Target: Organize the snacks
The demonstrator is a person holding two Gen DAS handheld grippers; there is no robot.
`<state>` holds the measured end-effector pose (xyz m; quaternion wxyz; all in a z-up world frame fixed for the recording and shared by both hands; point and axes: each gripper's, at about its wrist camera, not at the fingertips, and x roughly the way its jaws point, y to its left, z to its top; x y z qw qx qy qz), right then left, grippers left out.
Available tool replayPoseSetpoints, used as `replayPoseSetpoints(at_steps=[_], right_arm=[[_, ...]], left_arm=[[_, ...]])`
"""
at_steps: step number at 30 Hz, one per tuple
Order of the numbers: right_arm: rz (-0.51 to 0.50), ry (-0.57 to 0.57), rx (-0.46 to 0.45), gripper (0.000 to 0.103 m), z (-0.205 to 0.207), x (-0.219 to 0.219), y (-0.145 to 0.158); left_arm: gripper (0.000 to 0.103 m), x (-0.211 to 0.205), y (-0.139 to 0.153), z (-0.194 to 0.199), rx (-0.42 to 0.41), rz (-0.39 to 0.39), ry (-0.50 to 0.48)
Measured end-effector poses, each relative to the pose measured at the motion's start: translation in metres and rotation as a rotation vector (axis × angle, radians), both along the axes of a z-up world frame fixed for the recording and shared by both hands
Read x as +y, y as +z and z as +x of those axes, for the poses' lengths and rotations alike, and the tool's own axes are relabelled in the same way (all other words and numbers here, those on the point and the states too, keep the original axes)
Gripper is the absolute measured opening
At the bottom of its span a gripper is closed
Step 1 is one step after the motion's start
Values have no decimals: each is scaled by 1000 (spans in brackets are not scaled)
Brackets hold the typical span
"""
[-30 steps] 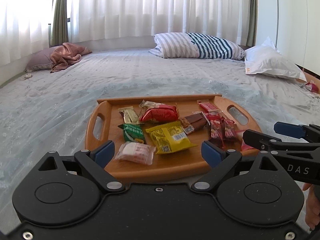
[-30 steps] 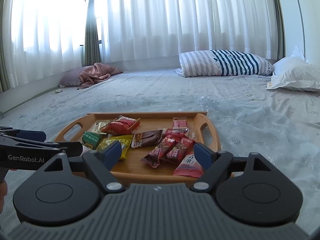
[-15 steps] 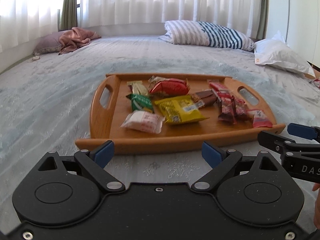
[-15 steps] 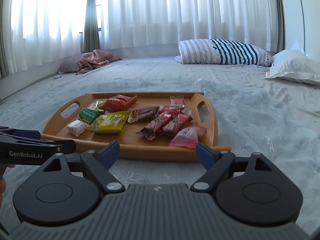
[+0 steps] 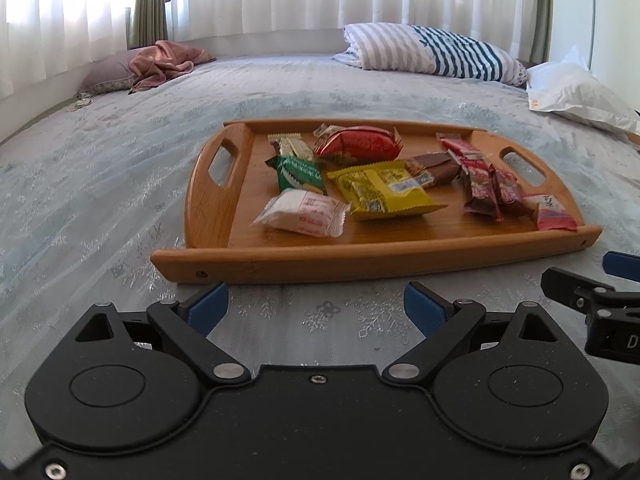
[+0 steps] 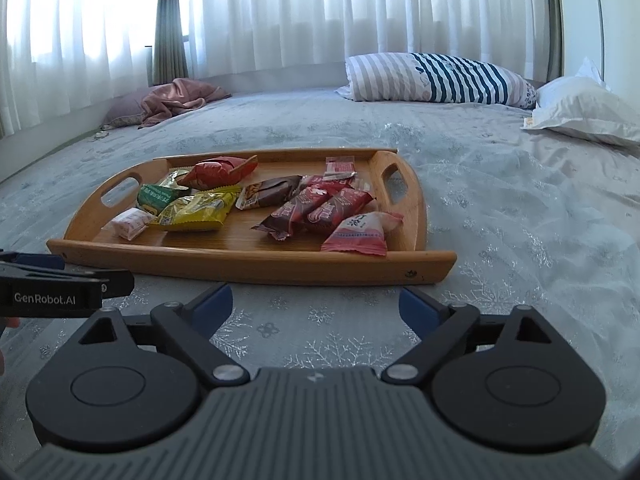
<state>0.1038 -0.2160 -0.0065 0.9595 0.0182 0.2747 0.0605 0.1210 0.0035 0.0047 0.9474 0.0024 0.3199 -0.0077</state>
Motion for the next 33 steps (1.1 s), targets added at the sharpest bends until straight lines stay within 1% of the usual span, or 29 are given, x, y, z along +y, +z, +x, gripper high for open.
replayPoseSetpoints(at_steps=[4, 6, 12, 15, 18, 21, 25, 33], right_arm=[[7, -2, 18, 101, 3, -1, -4], [4, -3, 25, 102, 3, -1, -6], [5, -12, 64, 103, 9, 0, -12], [-12, -10, 77, 103, 10, 3, -15], [-50, 0, 76, 103, 9, 10, -17], [-70, 7, 76, 103, 10, 13, -18], [-54, 6, 73, 103, 8, 12, -19], [-57, 3, 65, 103, 8, 12, -20]], left_arm=[[95, 3, -7, 1, 12, -9, 20], [97, 4, -9, 2, 11, -11, 25], [102, 3, -14, 4, 10, 0, 18], [103, 4, -16, 6, 11, -6, 16], [103, 5, -18, 7, 7, -19, 18], [103, 6, -18, 5, 1, -17, 17], [103, 5, -19, 5, -6, -17, 17], [103, 5, -19, 2, -15, -24, 17]])
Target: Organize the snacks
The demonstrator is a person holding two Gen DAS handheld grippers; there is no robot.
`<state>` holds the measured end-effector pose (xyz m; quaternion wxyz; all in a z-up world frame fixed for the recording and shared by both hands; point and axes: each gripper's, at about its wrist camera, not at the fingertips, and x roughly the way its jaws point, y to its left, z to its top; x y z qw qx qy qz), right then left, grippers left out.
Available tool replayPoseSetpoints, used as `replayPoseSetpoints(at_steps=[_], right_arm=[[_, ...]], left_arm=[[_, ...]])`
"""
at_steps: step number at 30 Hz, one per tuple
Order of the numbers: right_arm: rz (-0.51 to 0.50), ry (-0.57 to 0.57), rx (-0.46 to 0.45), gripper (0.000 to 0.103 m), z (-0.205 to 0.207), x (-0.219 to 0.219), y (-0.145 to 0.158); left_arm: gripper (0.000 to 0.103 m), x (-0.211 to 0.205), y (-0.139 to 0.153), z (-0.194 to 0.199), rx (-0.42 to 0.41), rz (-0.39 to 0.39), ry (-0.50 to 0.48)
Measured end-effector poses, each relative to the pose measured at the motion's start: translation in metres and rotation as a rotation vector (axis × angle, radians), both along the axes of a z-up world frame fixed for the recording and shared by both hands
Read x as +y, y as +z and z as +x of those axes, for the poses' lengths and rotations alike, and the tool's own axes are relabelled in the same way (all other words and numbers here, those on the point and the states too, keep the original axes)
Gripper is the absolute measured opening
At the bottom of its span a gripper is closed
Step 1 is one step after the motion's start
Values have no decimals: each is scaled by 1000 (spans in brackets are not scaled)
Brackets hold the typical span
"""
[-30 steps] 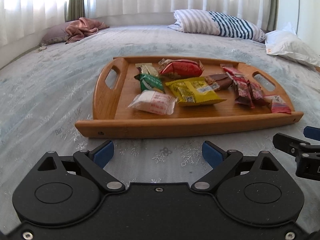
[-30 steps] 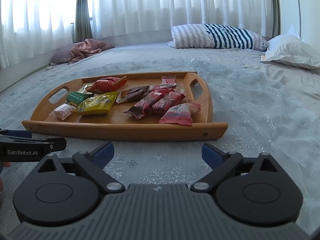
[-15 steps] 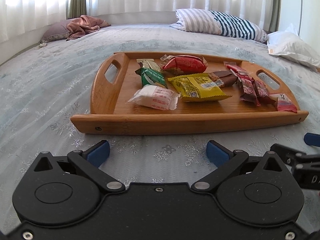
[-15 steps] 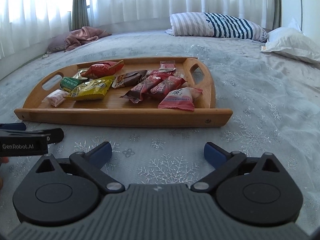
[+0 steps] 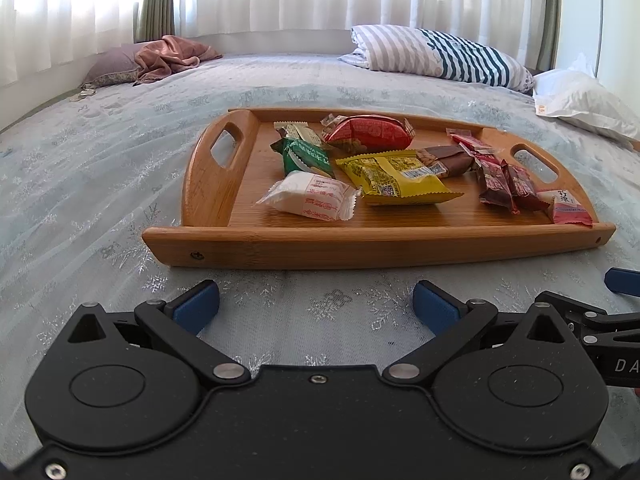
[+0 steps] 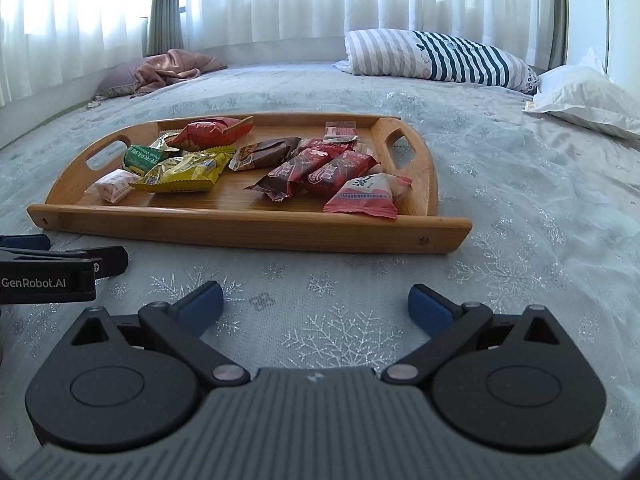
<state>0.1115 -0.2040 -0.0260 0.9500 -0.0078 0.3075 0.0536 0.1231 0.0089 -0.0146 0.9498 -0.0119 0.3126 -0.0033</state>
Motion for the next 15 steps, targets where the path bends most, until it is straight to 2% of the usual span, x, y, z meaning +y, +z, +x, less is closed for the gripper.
replayPoseSetpoints(at_steps=[15], right_arm=[[-1, 0, -2, 103, -1, -1, 0]], left_arm=[[103, 0, -1, -2, -6, -1, 1]])
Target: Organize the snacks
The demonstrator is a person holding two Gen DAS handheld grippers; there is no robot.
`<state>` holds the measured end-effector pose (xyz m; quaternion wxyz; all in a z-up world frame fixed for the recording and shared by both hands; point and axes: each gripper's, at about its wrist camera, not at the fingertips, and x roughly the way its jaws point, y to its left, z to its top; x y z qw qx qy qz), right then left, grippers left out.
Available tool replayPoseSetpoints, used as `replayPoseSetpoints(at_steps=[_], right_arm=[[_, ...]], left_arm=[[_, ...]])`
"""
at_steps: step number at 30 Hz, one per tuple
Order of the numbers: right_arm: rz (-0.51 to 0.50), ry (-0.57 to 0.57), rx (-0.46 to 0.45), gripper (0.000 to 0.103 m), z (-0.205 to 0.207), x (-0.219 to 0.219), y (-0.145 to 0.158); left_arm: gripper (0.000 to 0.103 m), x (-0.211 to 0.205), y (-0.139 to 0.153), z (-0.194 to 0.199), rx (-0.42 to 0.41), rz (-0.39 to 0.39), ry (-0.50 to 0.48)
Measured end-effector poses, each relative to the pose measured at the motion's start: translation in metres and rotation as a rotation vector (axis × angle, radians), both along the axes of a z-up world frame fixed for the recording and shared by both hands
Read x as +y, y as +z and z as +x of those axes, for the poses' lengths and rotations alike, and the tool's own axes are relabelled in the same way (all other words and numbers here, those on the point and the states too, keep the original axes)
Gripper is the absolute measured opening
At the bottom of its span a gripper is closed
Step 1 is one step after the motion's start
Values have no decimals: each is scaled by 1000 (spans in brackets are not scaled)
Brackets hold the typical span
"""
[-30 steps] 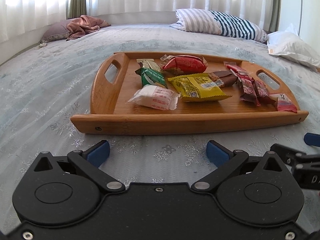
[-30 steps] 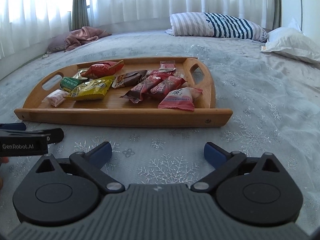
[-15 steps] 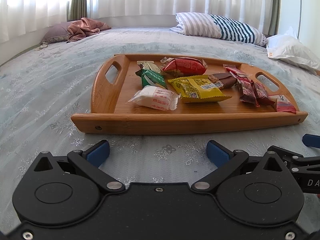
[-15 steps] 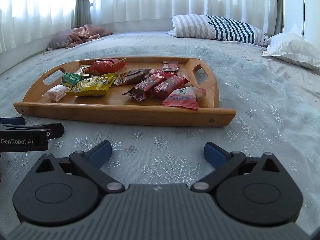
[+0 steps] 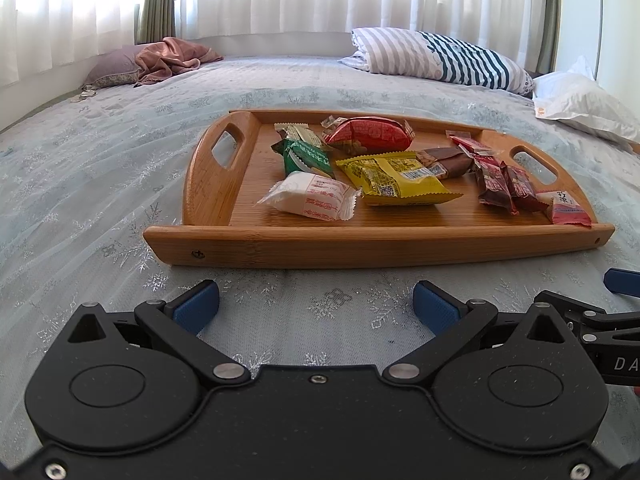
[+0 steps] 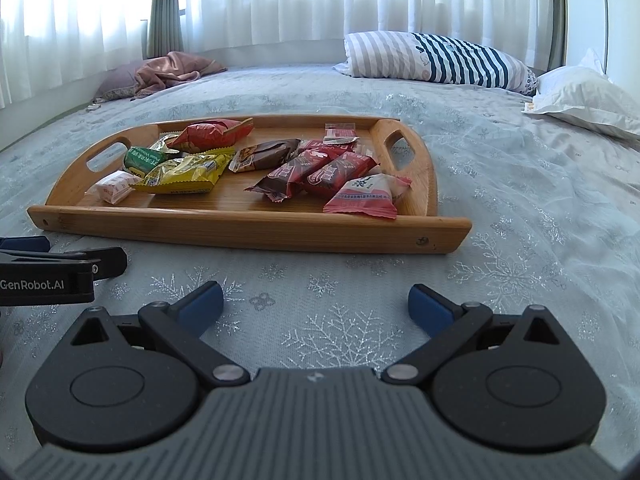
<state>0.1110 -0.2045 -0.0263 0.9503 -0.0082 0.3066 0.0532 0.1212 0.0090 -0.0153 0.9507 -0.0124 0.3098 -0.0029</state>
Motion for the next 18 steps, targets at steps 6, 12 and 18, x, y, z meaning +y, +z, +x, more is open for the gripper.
replayPoseSetpoints(at_steps=[6, 12, 18], right_arm=[[0, 0, -2, 103, -1, 0, 1], [0, 0, -2, 103, -1, 0, 1], [0, 0, -2, 103, -1, -1, 1]], left_arm=[[103, 0, 0, 0, -1, -2, 0], [103, 0, 0, 0, 0, 0, 0], [103, 0, -1, 0, -1, -1, 0]])
